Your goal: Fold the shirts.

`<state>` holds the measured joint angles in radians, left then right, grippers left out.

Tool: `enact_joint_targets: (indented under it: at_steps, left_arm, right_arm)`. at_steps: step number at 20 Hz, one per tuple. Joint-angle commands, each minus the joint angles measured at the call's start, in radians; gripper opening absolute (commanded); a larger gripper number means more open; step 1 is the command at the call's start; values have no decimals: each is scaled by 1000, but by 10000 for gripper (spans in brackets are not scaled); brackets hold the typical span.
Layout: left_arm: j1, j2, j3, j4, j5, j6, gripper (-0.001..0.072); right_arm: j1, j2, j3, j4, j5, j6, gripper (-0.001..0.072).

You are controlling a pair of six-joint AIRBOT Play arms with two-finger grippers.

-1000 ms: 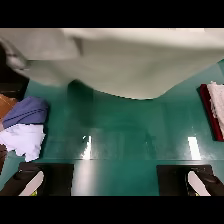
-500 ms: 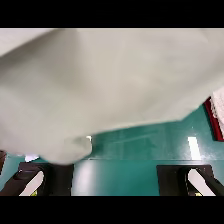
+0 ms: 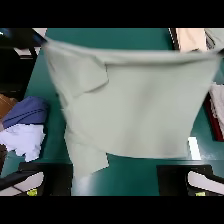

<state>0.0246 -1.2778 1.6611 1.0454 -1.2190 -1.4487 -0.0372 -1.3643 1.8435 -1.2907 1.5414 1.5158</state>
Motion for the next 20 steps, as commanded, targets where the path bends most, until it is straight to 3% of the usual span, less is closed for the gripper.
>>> enact_joint_targets:
  at_steps: [1, 7, 9, 14, 20]
  left_arm:
    - [-26, -235, -46, 56, 61, 18, 29]
    - [-24, -369, -38, 72, 311, 116, 29]
    - [-24, -367, -19, 73, 267, 150, 29]
    - [-24, -368, -43, 76, -19, 152, 29]
    - [-24, -368, -250, 69, 7, 143, 31]
  right_arm:
    - [67, -235, -15, -71, -35, 5, 16]
    - [66, -484, 229, -64, -130, 2, 18]
    - [60, -463, 209, -64, -147, -8, 18]
    - [16, -331, -51, -73, -150, -44, 18]
    - [32, -261, -334, -65, -241, -44, 18]
